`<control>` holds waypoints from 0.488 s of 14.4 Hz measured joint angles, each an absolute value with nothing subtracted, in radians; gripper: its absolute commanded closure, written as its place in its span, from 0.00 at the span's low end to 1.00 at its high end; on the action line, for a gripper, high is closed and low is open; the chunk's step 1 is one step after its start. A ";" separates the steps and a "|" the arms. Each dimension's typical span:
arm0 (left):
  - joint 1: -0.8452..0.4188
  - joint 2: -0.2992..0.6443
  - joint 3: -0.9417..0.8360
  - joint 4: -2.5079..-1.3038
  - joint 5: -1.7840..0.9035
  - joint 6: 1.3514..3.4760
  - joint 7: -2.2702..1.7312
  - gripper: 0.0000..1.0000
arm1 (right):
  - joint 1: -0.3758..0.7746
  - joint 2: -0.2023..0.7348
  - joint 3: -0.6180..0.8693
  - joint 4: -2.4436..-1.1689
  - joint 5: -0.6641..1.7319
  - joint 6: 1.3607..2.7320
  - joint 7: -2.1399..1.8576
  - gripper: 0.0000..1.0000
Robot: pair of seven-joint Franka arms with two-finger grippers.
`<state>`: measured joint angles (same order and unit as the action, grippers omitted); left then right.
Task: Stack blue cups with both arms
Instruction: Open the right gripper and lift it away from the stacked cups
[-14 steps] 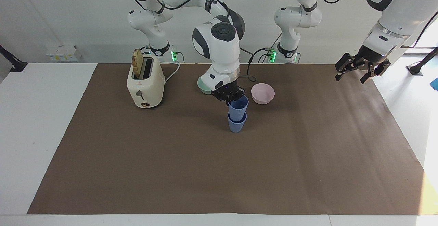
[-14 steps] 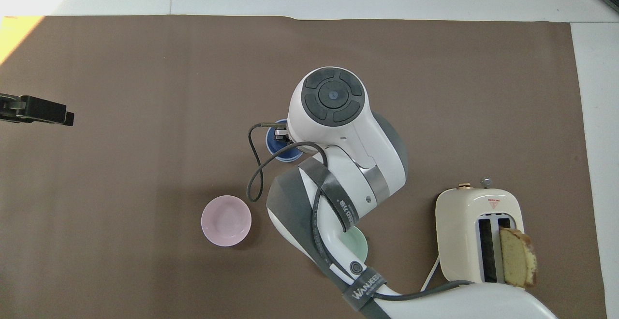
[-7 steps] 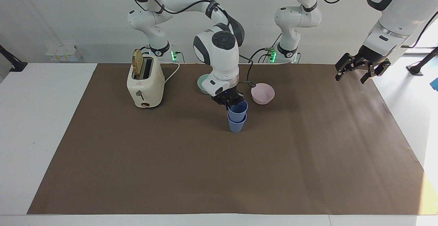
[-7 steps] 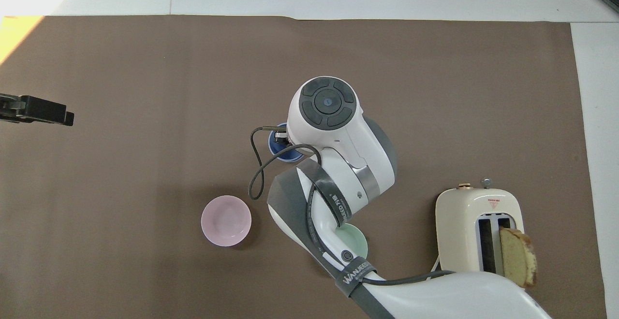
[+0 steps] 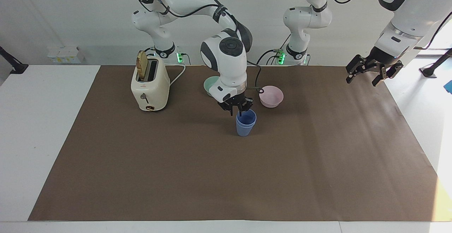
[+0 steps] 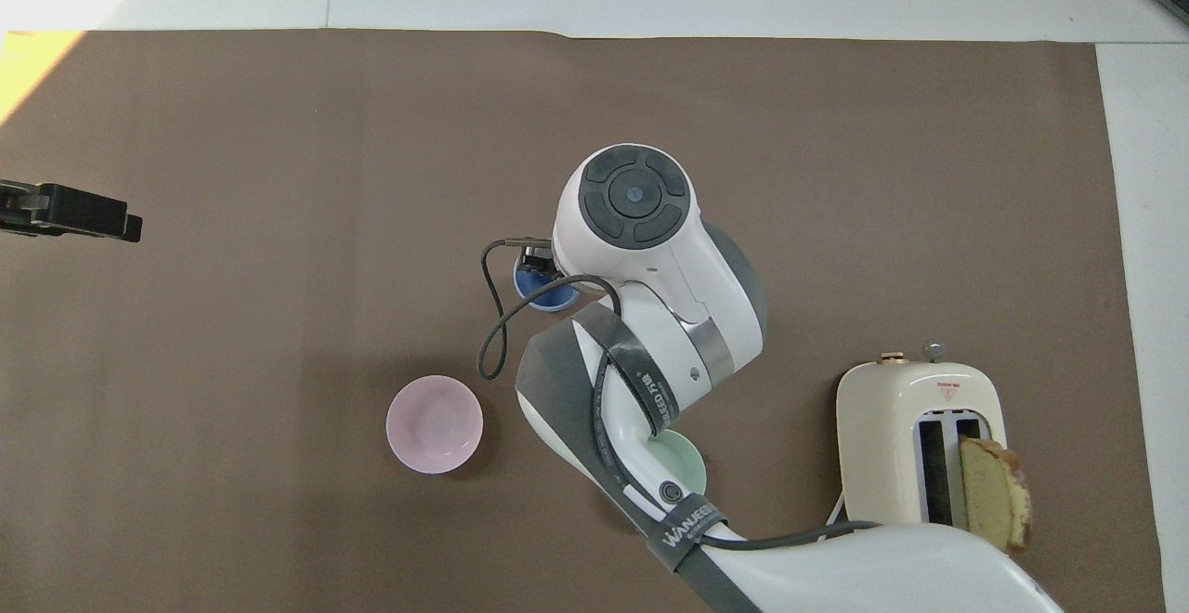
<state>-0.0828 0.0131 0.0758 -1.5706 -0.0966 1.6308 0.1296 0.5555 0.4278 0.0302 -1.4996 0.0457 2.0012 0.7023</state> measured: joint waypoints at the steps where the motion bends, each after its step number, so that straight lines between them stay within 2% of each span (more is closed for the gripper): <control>1: -0.083 0.013 0.076 -1.571 -0.097 1.631 0.130 0.00 | 0.550 0.418 0.024 -1.492 0.046 1.987 0.702 0.00; 7: -0.083 0.013 0.076 -1.571 -0.097 1.631 0.130 0.00 | 0.441 0.277 0.017 -1.446 0.040 1.773 0.653 0.00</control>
